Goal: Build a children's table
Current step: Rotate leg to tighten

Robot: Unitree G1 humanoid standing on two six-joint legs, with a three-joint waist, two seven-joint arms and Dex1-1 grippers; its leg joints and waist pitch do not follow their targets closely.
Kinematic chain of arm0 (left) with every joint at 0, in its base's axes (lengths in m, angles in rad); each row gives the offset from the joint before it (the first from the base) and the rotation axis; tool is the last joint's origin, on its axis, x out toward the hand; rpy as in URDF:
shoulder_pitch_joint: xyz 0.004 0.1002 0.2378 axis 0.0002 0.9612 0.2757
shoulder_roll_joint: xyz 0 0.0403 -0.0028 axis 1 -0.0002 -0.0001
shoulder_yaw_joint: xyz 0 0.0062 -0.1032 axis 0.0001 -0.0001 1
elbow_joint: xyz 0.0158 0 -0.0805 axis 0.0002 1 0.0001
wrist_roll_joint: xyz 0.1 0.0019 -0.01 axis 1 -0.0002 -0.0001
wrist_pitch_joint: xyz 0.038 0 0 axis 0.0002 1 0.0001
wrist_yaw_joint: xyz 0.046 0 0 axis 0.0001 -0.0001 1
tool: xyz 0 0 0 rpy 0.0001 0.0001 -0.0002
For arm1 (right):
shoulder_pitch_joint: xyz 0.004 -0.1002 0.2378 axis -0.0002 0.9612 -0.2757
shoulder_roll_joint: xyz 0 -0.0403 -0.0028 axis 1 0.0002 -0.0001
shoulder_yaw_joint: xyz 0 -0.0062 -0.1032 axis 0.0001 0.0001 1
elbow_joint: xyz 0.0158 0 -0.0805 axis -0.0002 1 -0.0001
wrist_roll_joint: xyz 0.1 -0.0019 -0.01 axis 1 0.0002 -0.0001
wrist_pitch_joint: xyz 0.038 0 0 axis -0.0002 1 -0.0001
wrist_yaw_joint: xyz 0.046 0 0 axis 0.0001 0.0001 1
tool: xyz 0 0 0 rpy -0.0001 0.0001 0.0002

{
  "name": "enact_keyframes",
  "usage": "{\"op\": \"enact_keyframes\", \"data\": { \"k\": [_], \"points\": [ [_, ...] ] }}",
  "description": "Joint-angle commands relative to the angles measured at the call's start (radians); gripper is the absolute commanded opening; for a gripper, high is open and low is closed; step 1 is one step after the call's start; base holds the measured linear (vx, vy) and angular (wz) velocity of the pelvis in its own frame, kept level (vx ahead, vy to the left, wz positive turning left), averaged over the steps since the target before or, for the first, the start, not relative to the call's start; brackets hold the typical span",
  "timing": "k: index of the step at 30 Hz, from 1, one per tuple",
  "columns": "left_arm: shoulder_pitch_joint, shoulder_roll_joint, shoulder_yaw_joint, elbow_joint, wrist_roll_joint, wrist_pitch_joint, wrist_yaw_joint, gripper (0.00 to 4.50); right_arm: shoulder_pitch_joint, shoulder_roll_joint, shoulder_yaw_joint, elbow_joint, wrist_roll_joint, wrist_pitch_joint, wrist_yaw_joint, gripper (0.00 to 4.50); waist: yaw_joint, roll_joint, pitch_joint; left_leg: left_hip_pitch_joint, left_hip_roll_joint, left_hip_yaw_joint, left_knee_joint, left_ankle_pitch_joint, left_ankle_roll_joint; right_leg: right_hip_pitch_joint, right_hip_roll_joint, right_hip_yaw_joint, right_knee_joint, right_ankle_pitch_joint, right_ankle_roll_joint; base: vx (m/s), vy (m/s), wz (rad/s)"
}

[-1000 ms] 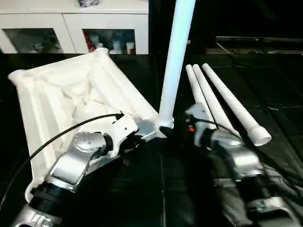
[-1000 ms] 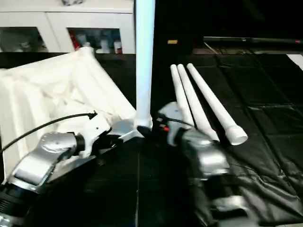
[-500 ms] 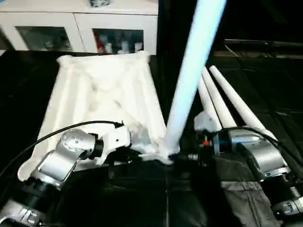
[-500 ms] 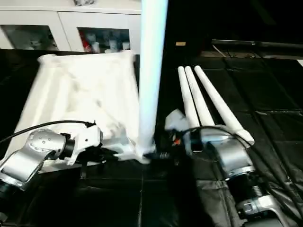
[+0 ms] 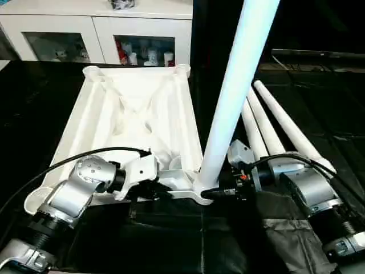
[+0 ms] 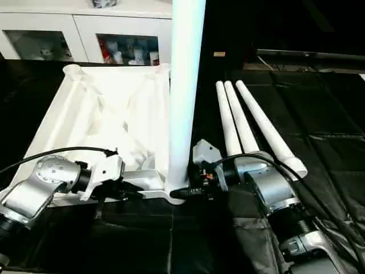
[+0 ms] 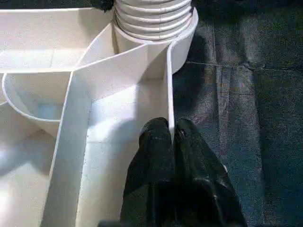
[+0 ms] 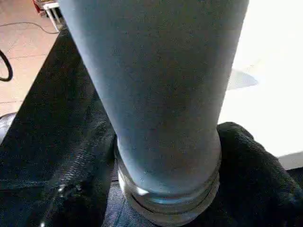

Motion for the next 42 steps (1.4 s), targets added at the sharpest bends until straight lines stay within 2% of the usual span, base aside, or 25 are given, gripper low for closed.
{"op": "enact_keyframes", "data": {
  "k": [1, 5, 8, 10, 12, 13, 14, 15, 16, 17, 18, 19, 20, 21, 23, 24, 26, 28, 29, 31, 32, 33, 36, 39, 42],
  "points": [
    [-0.005, -0.002, -0.032, 0.002, 0.005, -0.002, -0.041, 0.0, -0.003, 0.006, 0.007, 0.003, 0.013, 0.013, 0.018, 2.82, 0.0, 0.013, -0.083, 0.01, 0.105, -0.043, -0.068, -0.09, 0.062, 0.059, -0.119, 0.076, -0.06, -0.083, -0.246, 0.0, 0.0, 0.0],
    [-0.002, -0.008, -0.026, 0.007, 0.007, 0.007, -0.026, 0.0, 0.014, 0.01, 0.008, -0.006, 0.023, 0.029, 0.018, 2.74, 0.001, 0.012, -0.084, 0.01, 0.104, -0.042, -0.067, -0.09, 0.063, 0.061, -0.119, 0.076, -0.061, -0.085, -0.243, 0.0, 0.0, 0.0],
    [-0.002, -0.048, 0.011, 0.006, -0.004, 0.071, 0.062, 0.0, 0.053, 0.049, -0.007, -0.026, 0.027, 0.076, -0.064, 2.72, 0.0, 0.013, -0.08, 0.01, 0.106, -0.041, -0.068, -0.093, 0.063, 0.058, -0.118, 0.077, -0.061, -0.092, -0.241, 0.0, 0.0, 0.0],
    [-0.001, -0.079, 0.039, -0.004, -0.018, 0.128, 0.125, 0.0, 0.067, 0.09, -0.017, -0.012, 0.001, 0.092, -0.167, 2.72, -0.001, 0.012, -0.075, 0.012, 0.104, -0.043, -0.073, -0.127, 0.048, 0.056, -0.122, 0.077, -0.071, -0.165, -0.229, 0.0, 0.0, 0.0],
    [-0.001, -0.086, 0.046, -0.008, -0.023, 0.142, 0.138, 0.0, 0.068, 0.1, -0.018, -0.006, -0.009, 0.093, -0.195, 2.72, -0.004, 0.01, -0.074, 0.013, 0.1, -0.045, -0.074, -0.153, 0.035, 0.059, -0.125, 0.076, -0.081, -0.235, -0.209, 0.0, 0.0, 0.0],
    [-0.002, -0.113, 0.066, -0.026, -0.032, 0.189, 0.187, 0.0, 0.064, 0.148, -0.037, 0.025, -0.023, 0.103, -0.293, 2.72, -0.016, 0.008, -0.069, 0.011, 0.1, -0.046, -0.079, -0.17, 0.021, 0.059, -0.125, 0.077, -0.086, -0.31, -0.184, 0.0, 0.0, 0.0],
    [-0.005, -0.147, 0.089, -0.051, -0.037, 0.244, 0.25, 0.0, 0.057, 0.209, -0.064, 0.058, -0.023, 0.129, -0.397, 2.72, -0.02, 0.008, -0.065, 0.012, 0.099, -0.047, -0.08, -0.188, 0.019, 0.054, -0.123, 0.075, -0.094, -0.35, -0.175, 0.0, 0.0, 0.0],
    [-0.007, -0.182, 0.112, -0.079, -0.041, 0.304, 0.31, 0.0, 0.05, 0.268, -0.088, 0.087, -0.022, 0.153, -0.492, 2.72, -0.031, 0.006, -0.059, 0.012, 0.1, -0.051, -0.084, -0.215, 0.001, 0.053, -0.125, 0.073, -0.099, -0.414, -0.165, 0.0, 0.0, 0.0],
    [-0.007, -0.182, 0.112, -0.079, -0.041, 0.304, 0.31, 0.0, 0.05, 0.268, -0.088, 0.087, -0.022, 0.153, -0.492, 2.72, -0.039, 0.007, -0.058, 0.013, 0.098, -0.053, -0.084, -0.234, -0.007, 0.053, -0.127, 0.071, -0.102, -0.445, -0.158, 0.0, 0.0, 0.0],
    [-0.009, -0.212, 0.13, -0.102, -0.044, 0.351, 0.358, 0.0, 0.04, 0.315, -0.106, 0.113, -0.022, 0.168, -0.566, 2.72, -0.048, -0.001, -0.057, 0.005, 0.093, -0.06, -0.087, -0.244, -0.01, 0.065, -0.129, 0.065, -0.108, -0.501, -0.125, 0.0, 0.0, 0.0],
    [-0.014, -0.252, 0.152, -0.122, -0.04, 0.397, 0.417, 0.0, 0.025, 0.365, -0.127, 0.142, -0.013, 0.176, -0.625, 2.72, -0.055, 0.006, -0.056, 0.008, 0.097, -0.061, -0.089, -0.247, -0.017, 0.059, -0.13, 0.066, -0.107, -0.508, -0.119, -0.028, 0.005, -0.18],
    [-0.017, -0.276, 0.161, -0.135, -0.035, 0.422, 0.451, 0.0, 0.01, 0.397, -0.143, 0.165, -0.009, 0.181, -0.67, 2.72, -0.058, 0.007, -0.054, 0.01, 0.095, -0.063, -0.089, -0.261, -0.018, 0.056, -0.128, 0.063, -0.113, -0.526, -0.112, -0.028, 0.005, -0.18],
    [-0.021, -0.305, 0.171, -0.147, -0.025, 0.445, 0.494, 0.0, -0.007, 0.431, -0.161, 0.192, -0.009, 0.188, -0.725, 2.72, -0.062, 0.005, -0.054, 0.021, 0.09, -0.059, -0.086, -0.273, -0.015, 0.051, -0.128, 0.066, -0.123, -0.545, -0.103, 0.0, 0.0, 0.0],
    [-0.022, -0.311, 0.173, -0.149, -0.023, 0.449, 0.502, 0.0, -0.01, 0.437, -0.164, 0.197, -0.009, 0.189, -0.734, 2.72, -0.064, -0.001, -0.053, 0.024, 0.085, -0.057, -0.084, -0.262, -0.007, 0.049, -0.128, 0.068, -0.125, -0.544, -0.103, 0.0, 0.0, 0.0],
    [-0.03, -0.353, 0.184, -0.166, -0.013, 0.48, 0.565, 0.0, -0.039, 0.477, -0.18, 0.241, -0.022, 0.187, -0.822, 2.72, -0.066, 0.001, -0.054, 0.019, 0.086, -0.056, -0.087, -0.24, 0.006, 0.05, -0.123, 0.067, -0.122, -0.513, -0.105, 0.0, 0.0, 0.0],
    [-0.035, -0.373, 0.183, -0.174, -0.003, 0.488, 0.592, 0.0, -0.058, 0.492, -0.186, 0.273, -0.028, 0.153, -0.854, 2.72, -0.068, -0.001, -0.055, 0.018, 0.089, -0.056, -0.088, -0.233, 0.008, 0.049, -0.121, 0.067, -0.119, -0.487, -0.111, 0.0, 0.0, 0.0],
    [-0.04, -0.392, 0.176, -0.187, 0.011, 0.499, 0.62, 0.0, -0.08, 0.508, -0.203, 0.306, -0.035, 0.113, -0.884, 3.28, -0.068, 0.002, -0.059, 0.018, 0.091, -0.053, -0.087, -0.215, 0.016, 0.051, -0.122, 0.071, -0.111, -0.412, -0.135, 0.0, 0.0, 0.0],
    [-0.039, -0.393, 0.169, -0.205, 0.017, 0.522, 0.638, 0.0, -0.089, 0.518, -0.223, 0.314, -0.043, 0.103, -0.901, 3.42, -0.068, 0.002, -0.063, 0.016, 0.092, -0.05, -0.085, -0.184, 0.023, 0.052, -0.121, 0.075, -0.103, -0.343, -0.154, 0.0, 0.0, 0.0],
    [-0.037, -0.388, 0.165, -0.21, 0.02, 0.528, 0.638, 0.0, -0.089, 0.516, -0.231, 0.312, -0.044, 0.099, -0.9, 3.44, -0.066, 0.003, -0.067, 0.009, 0.09, -0.05, -0.083, -0.141, 0.037, 0.058, -0.121, 0.075, -0.093, -0.267, -0.174, 0.0, 0.0, 0.0],
    [-0.033, -0.375, 0.161, -0.213, 0.023, 0.53, 0.631, 0.0, -0.086, 0.503, -0.232, 0.305, -0.047, 0.088, -0.888, 3.76, -0.062, 0.002, -0.076, 0.006, 0.088, -0.046, -0.075, -0.065, 0.066, 0.061, -0.119, 0.075, -0.079, -0.147, -0.199, 0.0, 0.0, 0.0],
    [-0.032, -0.372, 0.161, -0.212, 0.023, 0.529, 0.629, 0.0, -0.084, 0.499, -0.232, 0.303, -0.048, 0.086, -0.885, 3.76, -0.061, 0.003, -0.08, -0.002, 0.085, -0.045, -0.07, -0.015, 0.089, 0.062, -0.116, 0.073, -0.067, -0.059, -0.216, 0.0, 0.0, 0.0],
    [-0.028, -0.356, 0.16, -0.208, 0.025, 0.522, 0.62, 0.0, -0.075, 0.478, -0.23, 0.292, -0.051, 0.073, -0.868, 3.89, -0.06, 0.005, -0.078, -0.004, 0.087, -0.046, -0.07, -0.007, 0.113, 0.06, -0.115, 0.068, -0.069, -0.04, -0.222, 0.0, 0.0, 0.0],
    [-0.023, -0.344, 0.164, -0.206, 0.024, 0.521, 0.611, 0.0, -0.068, 0.456, -0.23, 0.285, -0.047, 0.058, -0.847, 4.19, -0.057, 0.007, -0.074, -0.003, 0.089, -0.045, -0.071, -0.036, 0.12, 0.06, -0.117, 0.067, -0.077, -0.093, -0.219, 0.0, 0.0, 0.0],
    [-0.02, -0.296, 0.169, -0.184, 0.007, 0.495, 0.551, 0.0, -0.04, 0.375, -0.266, 0.225, -0.011, 0.055, -0.739, 4.4, -0.055, 0.011, -0.069, 0.003, 0.092, -0.046, -0.075, -0.096, 0.093, 0.058, -0.115, 0.068, -0.087, -0.179, -0.199, 0.0, 0.0, 0.0],
    [-0.021, -0.245, 0.154, -0.15, -0.002, 0.435, 0.468, 0.0, -0.014, 0.284, -0.244, 0.145, 0.002, 0.041, -0.588, 4.46, -0.046, 0.012, -0.07, 0.007, 0.092, -0.044, -0.074, -0.104, 0.089, 0.057, -0.113, 0.071, -0.084, -0.162, -0.198, 0.0, 0.0, 0.0]
  ]
}}
